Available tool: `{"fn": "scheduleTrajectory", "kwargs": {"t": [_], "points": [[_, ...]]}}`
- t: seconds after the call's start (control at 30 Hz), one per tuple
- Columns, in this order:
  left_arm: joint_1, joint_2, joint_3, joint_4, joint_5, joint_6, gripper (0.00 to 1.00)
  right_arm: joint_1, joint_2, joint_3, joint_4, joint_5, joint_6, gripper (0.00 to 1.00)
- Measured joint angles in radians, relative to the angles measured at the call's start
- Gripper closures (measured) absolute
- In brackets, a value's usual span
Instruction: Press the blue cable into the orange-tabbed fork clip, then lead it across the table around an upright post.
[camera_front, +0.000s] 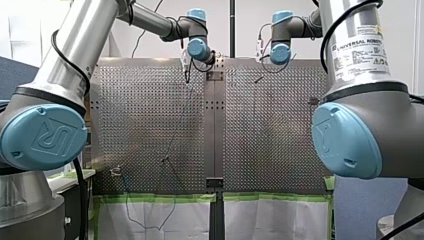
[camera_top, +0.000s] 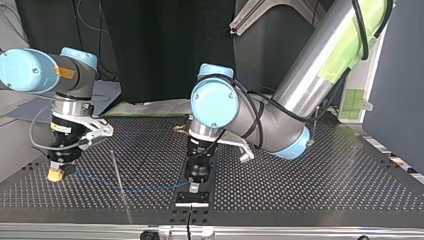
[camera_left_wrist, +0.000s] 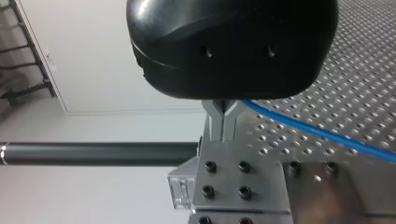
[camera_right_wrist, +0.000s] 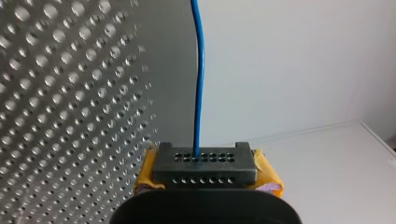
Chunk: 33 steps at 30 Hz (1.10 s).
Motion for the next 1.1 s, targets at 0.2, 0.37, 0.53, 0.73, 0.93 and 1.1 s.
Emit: {"fn": "scheduleTrajectory", "kwargs": {"t": [0.2, 0.37, 0.53, 0.73, 0.93, 1.1], "points": [[-0.028, -0.049, 0.056, -0.044, -0.003, 0.011, 1.0, -0.03, 0.002, -0.005, 0.0, -0.019, 0.003, 1.0], [-0.045, -0.08, 0.106, -0.059, -0.013, 0.01, 1.0, -0.054, 0.005, -0.015, -0.001, -0.039, 0.009, 1.0], [-0.061, -0.117, 0.155, -0.073, -0.03, 0.013, 1.0, -0.078, 0.022, -0.025, 0.0, -0.075, 0.017, 1.0], [-0.077, -0.143, 0.214, -0.078, -0.042, 0.012, 1.0, -0.11, 0.052, -0.035, 0.001, -0.114, 0.022, 1.0], [-0.103, -0.191, 0.267, -0.117, -0.061, 0.016, 1.0, -0.14, 0.062, -0.039, 0.001, -0.141, 0.037, 1.0], [-0.121, -0.239, 0.314, -0.129, -0.066, 0.016, 1.0, -0.158, 0.07, -0.04, 0.002, -0.154, 0.046, 1.0]]}}
